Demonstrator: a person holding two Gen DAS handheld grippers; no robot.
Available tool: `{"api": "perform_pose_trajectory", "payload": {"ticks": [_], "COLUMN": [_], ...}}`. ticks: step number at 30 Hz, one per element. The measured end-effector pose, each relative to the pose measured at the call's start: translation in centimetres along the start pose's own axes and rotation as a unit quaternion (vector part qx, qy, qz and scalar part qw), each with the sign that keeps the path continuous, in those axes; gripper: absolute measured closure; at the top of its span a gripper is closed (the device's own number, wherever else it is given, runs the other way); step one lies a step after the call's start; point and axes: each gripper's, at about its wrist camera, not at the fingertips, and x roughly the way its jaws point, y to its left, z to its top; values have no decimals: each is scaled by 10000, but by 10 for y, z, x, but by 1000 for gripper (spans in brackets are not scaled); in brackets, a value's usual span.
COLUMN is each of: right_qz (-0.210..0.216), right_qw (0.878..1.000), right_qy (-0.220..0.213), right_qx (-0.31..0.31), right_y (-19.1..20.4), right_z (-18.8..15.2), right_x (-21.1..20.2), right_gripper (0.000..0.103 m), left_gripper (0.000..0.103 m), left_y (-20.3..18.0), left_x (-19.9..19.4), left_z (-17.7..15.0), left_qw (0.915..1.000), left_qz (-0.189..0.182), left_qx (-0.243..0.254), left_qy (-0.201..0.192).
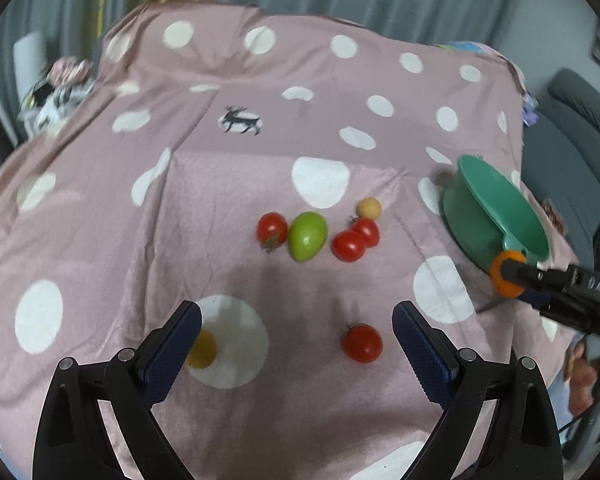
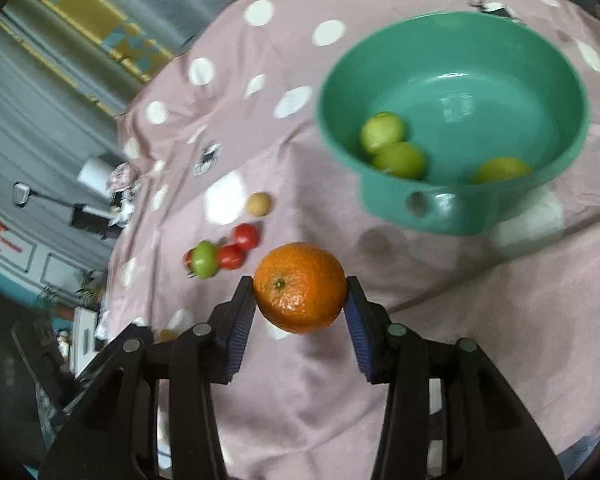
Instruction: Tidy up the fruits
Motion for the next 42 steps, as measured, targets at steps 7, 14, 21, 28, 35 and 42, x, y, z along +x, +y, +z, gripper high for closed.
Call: {"api": "perform_pose_trajectory", "payload": {"ticks": [7, 14, 21, 28, 35, 42], "right_qz": [461, 483, 595, 1031, 876, 896], "right_qw": [9968, 9901, 9878, 9867, 9857, 9831], "right_qy": [410, 936, 1186, 1132, 1363, 1566], "right_qx": [-506, -932, -812, -551, -461, -306], "right_y": [40, 70, 75, 83, 98, 109], "right_z": [-12, -33, -36, -28, -27, -29], "right_x": [27, 61, 81, 85, 121, 139], "right_gripper": [58, 58, 58, 58, 58, 57], "left_gripper": [7, 7, 7, 7, 7, 7], "left_y": [-8, 6, 18, 39, 58, 44], "left_x": [4, 10, 11, -1, -2, -17], "left_z": [2, 1, -4, -11, -20, -21], "left_qw": [9995, 9991, 9982, 9983, 9979, 9996], "left_qz": [-277, 144, 284, 286, 314, -219], "left_qx": [-68, -289, -359, -374, -361, 169], "left_qy": [142, 261, 395, 346, 428, -43]}}
